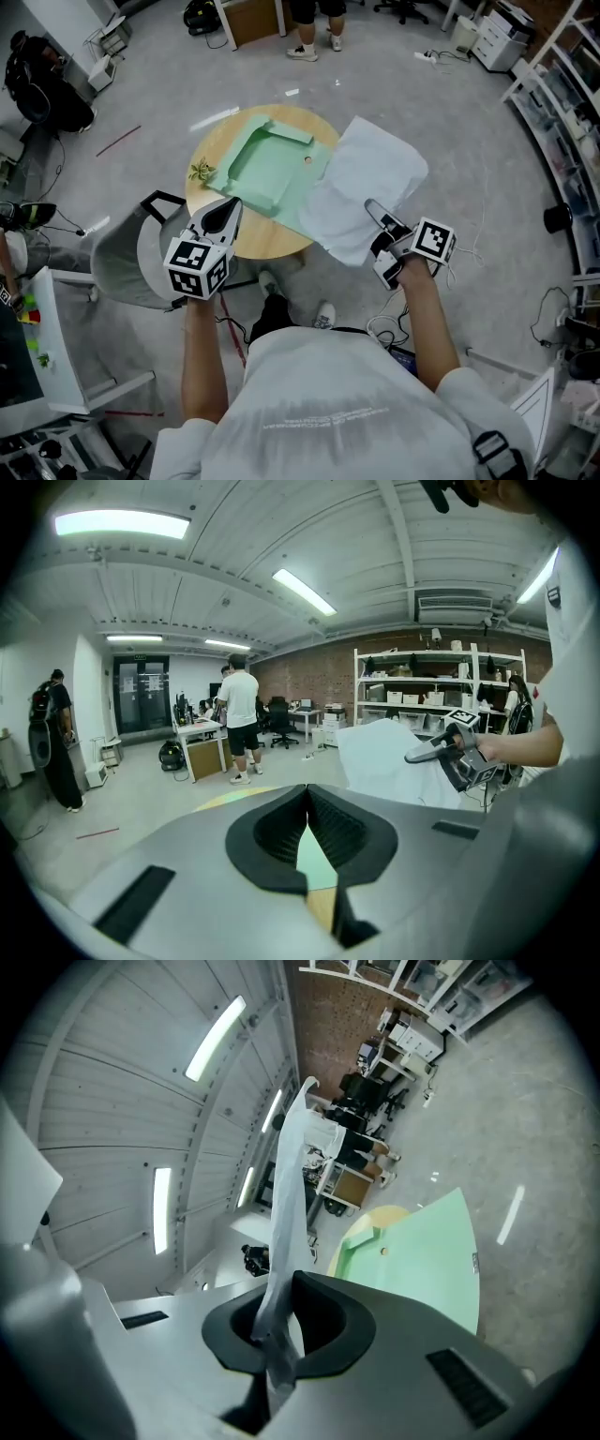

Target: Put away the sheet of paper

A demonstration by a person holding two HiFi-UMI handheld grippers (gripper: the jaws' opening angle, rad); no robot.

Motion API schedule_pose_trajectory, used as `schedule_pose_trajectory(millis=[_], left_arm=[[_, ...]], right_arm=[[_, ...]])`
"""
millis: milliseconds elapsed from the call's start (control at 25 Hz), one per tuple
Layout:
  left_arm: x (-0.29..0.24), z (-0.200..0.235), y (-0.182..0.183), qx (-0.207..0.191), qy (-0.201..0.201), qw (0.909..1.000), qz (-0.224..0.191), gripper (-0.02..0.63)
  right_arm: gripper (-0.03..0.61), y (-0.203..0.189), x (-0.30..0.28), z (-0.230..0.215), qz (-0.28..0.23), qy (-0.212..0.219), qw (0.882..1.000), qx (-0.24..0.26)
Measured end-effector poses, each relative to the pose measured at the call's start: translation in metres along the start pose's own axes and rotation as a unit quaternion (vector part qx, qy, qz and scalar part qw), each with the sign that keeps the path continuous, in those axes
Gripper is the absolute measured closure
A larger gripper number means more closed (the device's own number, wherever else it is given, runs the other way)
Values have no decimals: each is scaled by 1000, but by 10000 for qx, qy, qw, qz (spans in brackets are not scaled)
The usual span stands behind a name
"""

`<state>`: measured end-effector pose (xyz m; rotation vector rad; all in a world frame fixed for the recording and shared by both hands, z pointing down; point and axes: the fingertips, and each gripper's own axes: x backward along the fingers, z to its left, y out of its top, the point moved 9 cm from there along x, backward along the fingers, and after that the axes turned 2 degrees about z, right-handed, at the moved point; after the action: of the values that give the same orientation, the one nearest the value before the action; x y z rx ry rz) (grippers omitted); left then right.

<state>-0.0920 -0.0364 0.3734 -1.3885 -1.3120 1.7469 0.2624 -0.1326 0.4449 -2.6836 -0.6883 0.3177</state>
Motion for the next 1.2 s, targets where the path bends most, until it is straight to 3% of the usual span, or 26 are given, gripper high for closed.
schedule_pose_trajectory(millis=[200,480,760,1200], left_arm=[[-34,38,-7,103,-200,9997,85,594],[-84,120,-6,118,-395,9987,294,594],[-121,182,-30,378,-525,9959,635,594],[-156,213,-53,490,-867,9907,930,594]], right_arm=[[549,1,-37,-26,-7,-156,9995,-289],[549,3,-92,-72,69,-946,9942,-516],[549,-13,-142,-122,313,-1301,9844,-1141],[549,-37,-180,-161,837,-1778,9715,-1328]])
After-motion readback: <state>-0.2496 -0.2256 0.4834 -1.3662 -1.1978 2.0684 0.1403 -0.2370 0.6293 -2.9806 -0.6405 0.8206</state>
